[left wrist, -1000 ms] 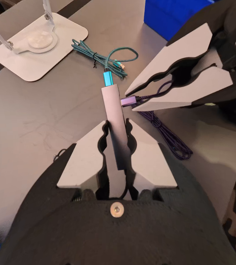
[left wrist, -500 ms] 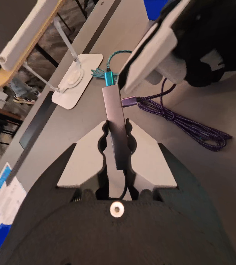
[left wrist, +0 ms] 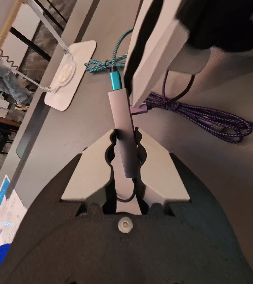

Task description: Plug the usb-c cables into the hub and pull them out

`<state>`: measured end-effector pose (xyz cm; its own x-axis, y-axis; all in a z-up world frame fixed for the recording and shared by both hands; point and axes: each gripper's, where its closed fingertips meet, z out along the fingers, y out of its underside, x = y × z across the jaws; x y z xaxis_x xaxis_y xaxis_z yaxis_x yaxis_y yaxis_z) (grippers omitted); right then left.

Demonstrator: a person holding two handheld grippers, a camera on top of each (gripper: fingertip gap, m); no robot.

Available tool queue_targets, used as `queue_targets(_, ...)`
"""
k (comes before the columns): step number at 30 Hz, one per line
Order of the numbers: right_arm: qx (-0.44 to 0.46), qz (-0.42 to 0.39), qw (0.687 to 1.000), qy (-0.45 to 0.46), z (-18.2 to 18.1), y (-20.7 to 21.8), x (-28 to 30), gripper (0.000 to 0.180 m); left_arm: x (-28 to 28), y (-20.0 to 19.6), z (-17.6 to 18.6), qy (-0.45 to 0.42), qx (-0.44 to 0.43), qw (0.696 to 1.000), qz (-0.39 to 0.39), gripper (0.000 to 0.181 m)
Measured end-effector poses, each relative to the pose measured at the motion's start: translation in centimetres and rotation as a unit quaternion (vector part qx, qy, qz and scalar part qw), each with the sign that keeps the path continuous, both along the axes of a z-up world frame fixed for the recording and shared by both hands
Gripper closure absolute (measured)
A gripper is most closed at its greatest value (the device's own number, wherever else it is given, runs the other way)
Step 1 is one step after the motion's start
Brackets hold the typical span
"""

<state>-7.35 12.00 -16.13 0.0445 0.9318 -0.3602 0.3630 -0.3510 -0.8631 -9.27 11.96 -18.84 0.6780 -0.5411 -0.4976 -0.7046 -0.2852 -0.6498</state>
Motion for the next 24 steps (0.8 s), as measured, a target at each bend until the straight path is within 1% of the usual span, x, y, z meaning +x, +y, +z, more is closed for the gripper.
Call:
queue_targets(2, 0.037, -0.002, 0.999, -0.035, -0.3, -0.6, 1.0, 0.146, -0.2, -0.2, -0.5, 0.003, -0.011, 1.0, -0.002, 0.159)
queue_targets(5, 0.07, -0.005, 0.997, -0.045, 1.4, -1.3, 2.5, 0.149, -0.4, -0.5, -0.8, 0.004, -0.018, 1.0, -0.007, 0.159)
queue_targets(8, 0.126, -0.081, 0.986, -0.069, 3.4, 2.0, 3.8, 0.148, -0.3, -0.9, -1.3, 0.005, -0.029, 0.999, -0.022, 0.158)
queue_targets(10, 0.137, -0.119, 0.977, -0.11, 3.5, 4.7, 4.1, 0.143, 0.0, -1.1, -1.9, 0.007, -0.037, 0.999, -0.031, 0.159)
queue_targets(12, 0.142, -0.14, 0.962, -0.187, 1.9, 7.7, 4.2, 0.133, 0.1, -1.1, -2.2, 0.007, -0.034, 0.999, -0.03, 0.159)
queue_targets(13, 0.136, -0.149, 0.954, -0.22, 0.7, 9.3, 4.2, 0.131, 0.3, -1.2, -2.3, 0.005, -0.033, 0.999, -0.034, 0.159)
queue_targets(15, 0.1, -0.148, 0.942, -0.283, -1.6, 11.2, 3.8, 0.121, 0.5, -1.1, -2.3, 0.005, -0.017, 0.999, -0.032, 0.158)
queue_targets(17, 0.11, -0.163, 0.927, -0.319, -2.9, 13.5, 3.3, 0.125, 0.7, -1.1, -2.3, -0.002, -0.012, 0.999, -0.037, 0.158)
queue_targets(19, 0.089, -0.163, 0.913, -0.364, -5.2, 15.0, 3.1, 0.123, 0.7, -1.1, -2.6, 0.001, -0.013, 0.999, -0.041, 0.158)
queue_targets(21, 0.077, -0.172, 0.897, -0.399, -7.4, 16.7, 3.2, 0.128, 0.7, -1.3, -2.6, -0.003, -0.018, 0.999, -0.047, 0.158)
queue_targets(22, 0.056, -0.163, 0.897, -0.407, -8.3, 16.7, 3.0, 0.131, 0.7, -1.4, -2.5, -0.005, -0.019, 0.999, -0.048, 0.158)
queue_targets(23, 0.049, -0.168, 0.901, -0.397, -8.2, 17.1, 2.6, 0.148, 0.6, -1.5, -2.5, -0.006, -0.02, 0.999, -0.05, 0.158)
queue_targets(24, 0.052, -0.16, 0.898, -0.407, -8.2, 17.1, 2.7, 0.155, 0.6, -1.6, -2.6, -0.007, -0.025, 0.998, -0.053, 0.159)
